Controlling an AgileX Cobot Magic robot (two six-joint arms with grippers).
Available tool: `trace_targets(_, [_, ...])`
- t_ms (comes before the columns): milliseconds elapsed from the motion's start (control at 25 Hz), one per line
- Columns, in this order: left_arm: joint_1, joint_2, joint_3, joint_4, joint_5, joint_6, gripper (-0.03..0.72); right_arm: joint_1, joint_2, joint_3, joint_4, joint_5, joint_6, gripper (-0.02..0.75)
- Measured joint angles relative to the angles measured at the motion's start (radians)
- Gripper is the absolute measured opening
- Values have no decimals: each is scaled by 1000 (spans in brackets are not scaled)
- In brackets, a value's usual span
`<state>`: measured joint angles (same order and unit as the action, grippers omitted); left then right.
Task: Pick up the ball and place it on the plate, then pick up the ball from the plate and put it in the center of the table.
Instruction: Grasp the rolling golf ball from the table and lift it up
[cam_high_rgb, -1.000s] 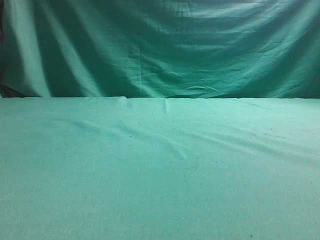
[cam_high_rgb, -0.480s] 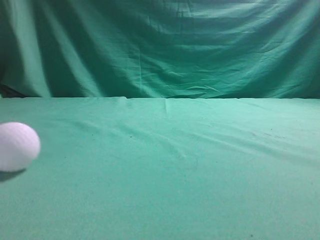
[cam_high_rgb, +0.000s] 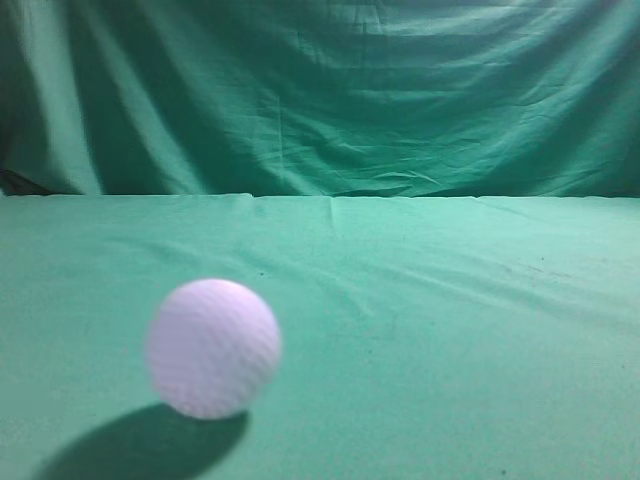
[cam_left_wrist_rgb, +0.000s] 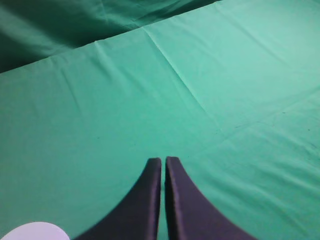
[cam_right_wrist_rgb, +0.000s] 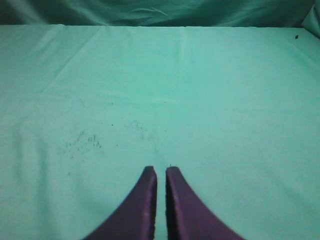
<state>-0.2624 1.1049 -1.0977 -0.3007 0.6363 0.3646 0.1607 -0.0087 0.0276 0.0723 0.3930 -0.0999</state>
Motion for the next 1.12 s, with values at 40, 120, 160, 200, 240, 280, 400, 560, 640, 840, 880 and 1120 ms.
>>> trace_targets(40, [0,-46,39,0,-19,0,0,0,0,0,0,0,0,64])
trace_targets(120, [0,-135,107,-2,-40,0,0,0,0,0,2,-7,-6,64])
trace_targets(160, [0,-185,141,-2,-51,0,0,0,0,0,13,-25,-4,64])
trace_targets(200, [0,-228,170,-2,-63,0,0,0,0,0,30,-50,3,64])
trace_targets(240, [0,-280,202,0,-69,0,0,0,0,0,66,-80,18,64])
trace_targets(280, [0,-332,234,2,-79,1,0,0,0,0,112,-119,32,64])
trace_targets(400, [0,-481,328,2,-94,11,0,0,0,0,199,-219,44,64])
trace_targets(560, [0,-627,445,2,-101,16,0,0,0,0,224,-356,46,64])
trace_targets(640, [0,-688,495,2,-105,16,0,0,0,0,226,-422,46,64])
trace_targets(840, [0,-782,590,2,-116,16,0,0,0,-88,226,-367,-38,64])
trace_targets(880, [0,-788,605,2,-116,16,0,0,0,-125,226,-323,-68,64])
trace_targets(1120, [0,-800,682,2,-123,19,0,0,104,-297,220,-51,-161,64])
